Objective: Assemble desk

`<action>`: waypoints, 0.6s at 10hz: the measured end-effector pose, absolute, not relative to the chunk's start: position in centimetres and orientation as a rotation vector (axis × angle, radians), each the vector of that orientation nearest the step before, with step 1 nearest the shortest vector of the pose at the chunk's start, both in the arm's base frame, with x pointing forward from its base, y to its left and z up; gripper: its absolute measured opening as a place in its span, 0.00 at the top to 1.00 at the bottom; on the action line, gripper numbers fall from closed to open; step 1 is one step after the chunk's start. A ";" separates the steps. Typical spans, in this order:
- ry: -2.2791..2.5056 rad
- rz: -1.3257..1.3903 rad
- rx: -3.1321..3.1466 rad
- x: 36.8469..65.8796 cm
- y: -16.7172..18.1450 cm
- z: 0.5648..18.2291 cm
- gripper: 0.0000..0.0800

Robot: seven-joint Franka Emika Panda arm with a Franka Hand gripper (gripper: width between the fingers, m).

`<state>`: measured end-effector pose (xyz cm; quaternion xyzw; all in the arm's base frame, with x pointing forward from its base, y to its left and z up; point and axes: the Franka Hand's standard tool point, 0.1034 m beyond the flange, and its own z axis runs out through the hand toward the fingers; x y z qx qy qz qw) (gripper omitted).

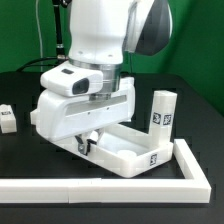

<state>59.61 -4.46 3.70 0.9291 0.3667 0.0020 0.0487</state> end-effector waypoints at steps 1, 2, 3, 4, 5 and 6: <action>1.204 -0.009 2.794 59.4 -4.9 3.5 0.92; 1.226 -0.014 2.782 59.3 -5.0 3.5 0.92; 1.337 -0.025 2.719 59.4 -5.0 3.4 0.92; 1.498 -0.016 2.600 60.3 -4.3 3.3 0.92; 1.675 -0.011 2.456 61.5 -3.2 3.1 0.92; 1.797 -0.016 2.340 62.7 -2.2 3.4 0.92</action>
Offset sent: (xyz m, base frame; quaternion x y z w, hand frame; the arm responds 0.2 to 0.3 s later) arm 0.0358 0.0316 -0.0022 -0.0647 0.0398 -0.2775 0.9577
